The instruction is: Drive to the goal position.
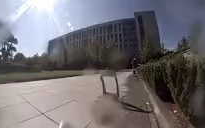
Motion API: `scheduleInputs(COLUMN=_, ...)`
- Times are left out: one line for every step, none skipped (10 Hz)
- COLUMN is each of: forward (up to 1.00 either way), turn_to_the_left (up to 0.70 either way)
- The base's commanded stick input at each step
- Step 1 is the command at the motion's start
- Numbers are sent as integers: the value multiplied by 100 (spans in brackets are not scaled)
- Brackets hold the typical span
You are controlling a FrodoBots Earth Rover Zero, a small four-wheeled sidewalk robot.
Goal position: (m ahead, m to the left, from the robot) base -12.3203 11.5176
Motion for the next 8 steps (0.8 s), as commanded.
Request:
scheduleInputs(forward=5, turn_to_the_left=0)
scheduleInputs(forward=5, turn_to_the_left=0)
scheduleInputs(forward=5, turn_to_the_left=0)
scheduleInputs(forward=5, turn_to_the_left=0)
scheduleInputs(forward=5, turn_to_the_left=0)
scheduleInputs(forward=5, turn_to_the_left=0)
scheduleInputs(forward=6, turn_to_the_left=0)
scheduleInputs(forward=5, turn_to_the_left=0)
